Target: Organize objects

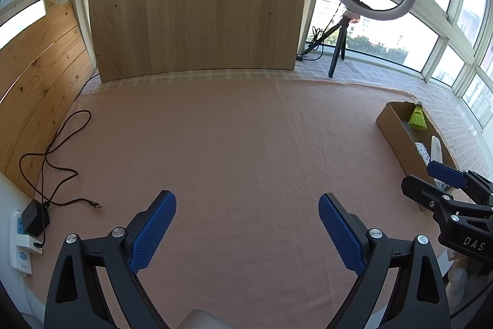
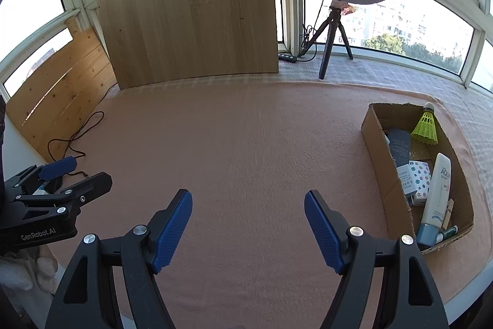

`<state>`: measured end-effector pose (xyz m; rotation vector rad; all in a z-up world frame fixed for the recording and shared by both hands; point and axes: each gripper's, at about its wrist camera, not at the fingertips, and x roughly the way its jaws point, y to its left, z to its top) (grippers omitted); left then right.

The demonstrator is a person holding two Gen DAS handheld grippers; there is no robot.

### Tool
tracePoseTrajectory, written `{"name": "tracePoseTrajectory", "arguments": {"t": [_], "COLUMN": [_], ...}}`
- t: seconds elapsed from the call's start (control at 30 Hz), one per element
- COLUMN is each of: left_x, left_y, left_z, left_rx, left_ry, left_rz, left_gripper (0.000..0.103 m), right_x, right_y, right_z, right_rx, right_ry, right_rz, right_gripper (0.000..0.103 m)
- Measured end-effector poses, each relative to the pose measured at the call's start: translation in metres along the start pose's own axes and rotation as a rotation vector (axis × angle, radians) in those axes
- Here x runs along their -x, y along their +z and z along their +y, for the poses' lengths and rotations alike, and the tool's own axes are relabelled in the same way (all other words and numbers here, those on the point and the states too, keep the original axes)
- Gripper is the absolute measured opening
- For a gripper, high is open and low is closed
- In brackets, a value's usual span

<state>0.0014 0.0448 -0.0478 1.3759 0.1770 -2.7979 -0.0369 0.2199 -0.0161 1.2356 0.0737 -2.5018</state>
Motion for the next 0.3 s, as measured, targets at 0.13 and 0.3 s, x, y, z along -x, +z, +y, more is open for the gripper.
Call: {"name": "tracePoseTrajectory", "arguments": {"t": [0.13,0.3], "left_x": [-0.008,-0.013], "left_y": [0.002,0.004], "left_z": [0.004,0.002], "left_rx": [0.012,-0.009], "left_ry": [-0.008,-0.007], "left_rz": [0.013,0.000], "left_gripper": [0.096,0.095], "right_x": [-0.005,-0.015], "right_y": [0.000,0.001], "right_z": [0.001,-0.001], "right_rx": [0.001,-0.006], "right_ry": [-0.001,-0.004], "right_rz": [0.010,0.028], "right_gripper": [0.072,0.072]}}
